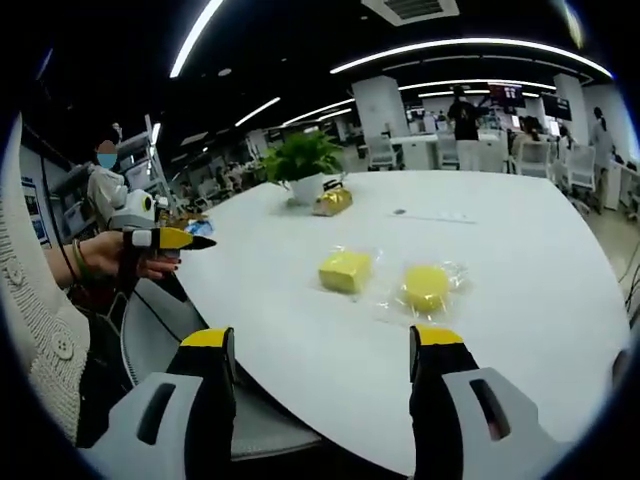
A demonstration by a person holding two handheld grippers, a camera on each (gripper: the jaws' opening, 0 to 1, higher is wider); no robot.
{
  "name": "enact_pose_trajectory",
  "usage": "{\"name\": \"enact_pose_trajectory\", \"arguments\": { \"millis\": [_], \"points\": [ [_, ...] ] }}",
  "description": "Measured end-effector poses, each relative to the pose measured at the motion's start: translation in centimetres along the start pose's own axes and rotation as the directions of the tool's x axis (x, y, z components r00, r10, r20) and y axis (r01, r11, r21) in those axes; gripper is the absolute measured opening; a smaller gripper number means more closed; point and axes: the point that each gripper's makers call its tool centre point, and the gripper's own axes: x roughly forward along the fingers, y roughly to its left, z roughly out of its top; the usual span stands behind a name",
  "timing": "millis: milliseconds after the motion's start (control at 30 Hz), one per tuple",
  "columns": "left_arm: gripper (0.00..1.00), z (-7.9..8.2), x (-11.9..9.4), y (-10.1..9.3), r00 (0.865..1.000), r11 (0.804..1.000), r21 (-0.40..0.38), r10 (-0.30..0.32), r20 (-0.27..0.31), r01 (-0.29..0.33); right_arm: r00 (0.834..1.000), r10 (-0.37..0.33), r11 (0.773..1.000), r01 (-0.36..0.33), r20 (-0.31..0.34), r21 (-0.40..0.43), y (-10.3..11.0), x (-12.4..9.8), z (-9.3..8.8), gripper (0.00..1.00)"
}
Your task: Compare the silicone blocks by pressing each to a similar depth, holding the contact briefly, and releasing to observe deformation and rebound differences across the visible hardness samples.
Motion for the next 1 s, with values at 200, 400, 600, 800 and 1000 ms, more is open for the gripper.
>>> {"name": "enact_pose_trajectory", "arguments": {
  "millis": [200, 400, 600, 800, 1000],
  "points": [
    [0.78, -0.15, -0.02, -0.18, 1.000, 1.000, 0.003, -0.004, -0.005, 0.004, 1.000, -0.001, 1.000, 0.001, 0.020, 0.017, 0.29, -0.06, 0.32, 0.66],
    [0.78, -0.15, -0.01, -0.30, 1.000, 1.000, 0.004, -0.008, -0.006, 0.008, 1.000, 0.001, 1.000, -0.001, 0.015, 0.011, 0.30, -0.08, 0.32, 0.66],
    [0.78, -0.29, -0.03, -0.29, 1.000, 1.000, 0.004, -0.008, -0.013, 0.009, 1.000, -0.004, 1.000, 0.003, 0.013, 0.014, 0.09, -0.14, 0.20, 0.65],
    [0.78, -0.37, 0.15, -0.26, 1.000, 1.000, 0.005, -0.010, -0.024, 0.010, 1.000, 0.000, 1.000, 0.000, 0.002, 0.012, 0.06, -0.01, -0.07, 0.65],
    [0.78, -0.41, 0.36, -0.09, 0.999, 1.000, 0.008, -0.012, -0.037, 0.012, 1.000, 0.007, 1.000, -0.007, 0.001, 0.012, -0.01, 0.23, 0.38, 0.66]
  ]
}}
